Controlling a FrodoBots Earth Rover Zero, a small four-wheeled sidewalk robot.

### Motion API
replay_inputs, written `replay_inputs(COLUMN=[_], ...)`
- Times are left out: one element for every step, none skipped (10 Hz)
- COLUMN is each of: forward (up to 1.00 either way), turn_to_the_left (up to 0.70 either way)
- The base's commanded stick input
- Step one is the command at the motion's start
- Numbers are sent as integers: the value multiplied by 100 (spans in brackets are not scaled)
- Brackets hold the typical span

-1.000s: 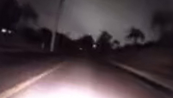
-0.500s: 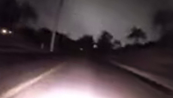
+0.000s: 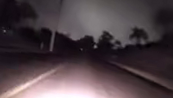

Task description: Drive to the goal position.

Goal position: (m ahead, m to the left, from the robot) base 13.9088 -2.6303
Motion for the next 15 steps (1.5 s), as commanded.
replay_inputs(forward=[70, 70, 70, 70, 70, 70, 70, 70, 70, 70, 70, 70, 70, 70, 70], turn_to_the_left=[0, 0, 0, 0, 0, 0, 0, 0, 0, 0, 0, 0, 0, 0, 0])
